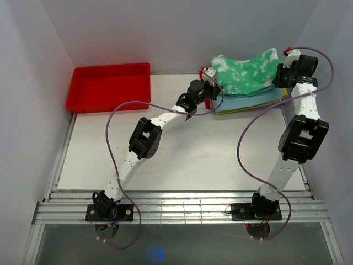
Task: Fold and stack the trousers
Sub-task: Neatly place the folded trousers to the corner
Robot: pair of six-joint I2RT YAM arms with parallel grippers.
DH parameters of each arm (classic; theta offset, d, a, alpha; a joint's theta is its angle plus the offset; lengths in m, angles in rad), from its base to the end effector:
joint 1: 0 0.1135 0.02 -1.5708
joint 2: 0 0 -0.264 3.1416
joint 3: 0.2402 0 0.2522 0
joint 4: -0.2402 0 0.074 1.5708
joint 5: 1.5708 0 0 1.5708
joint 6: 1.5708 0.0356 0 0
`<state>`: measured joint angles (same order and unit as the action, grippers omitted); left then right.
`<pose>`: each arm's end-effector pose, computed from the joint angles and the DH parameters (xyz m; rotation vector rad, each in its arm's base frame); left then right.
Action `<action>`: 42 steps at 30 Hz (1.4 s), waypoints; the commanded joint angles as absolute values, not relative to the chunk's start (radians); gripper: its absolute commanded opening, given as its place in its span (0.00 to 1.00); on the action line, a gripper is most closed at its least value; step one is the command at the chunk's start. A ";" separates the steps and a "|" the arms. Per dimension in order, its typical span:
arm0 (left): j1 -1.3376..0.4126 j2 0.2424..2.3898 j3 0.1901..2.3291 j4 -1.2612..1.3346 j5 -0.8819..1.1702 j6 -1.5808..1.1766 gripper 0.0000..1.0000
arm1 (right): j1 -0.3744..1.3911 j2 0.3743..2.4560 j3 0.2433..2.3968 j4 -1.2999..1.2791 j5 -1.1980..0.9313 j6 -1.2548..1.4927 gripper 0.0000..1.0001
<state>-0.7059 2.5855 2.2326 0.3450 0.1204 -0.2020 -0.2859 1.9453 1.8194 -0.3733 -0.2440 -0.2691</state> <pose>0.4570 -0.3952 0.2236 0.5020 1.5580 -0.7994 0.4461 -0.1222 0.3360 -0.1320 2.0509 -0.0917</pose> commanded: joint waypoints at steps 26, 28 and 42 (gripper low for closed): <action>-0.467 1.832 1.807 -0.216 0.184 -0.192 0.98 | -0.287 1.700 2.056 -0.687 -0.408 -0.360 0.90; -0.431 1.708 1.719 -0.284 0.185 -0.189 0.98 | -0.285 1.633 1.973 -0.738 -0.474 -0.383 0.90; -0.216 1.215 1.056 -0.656 0.256 0.026 0.98 | -0.238 1.197 1.047 -0.856 -0.512 -0.569 0.90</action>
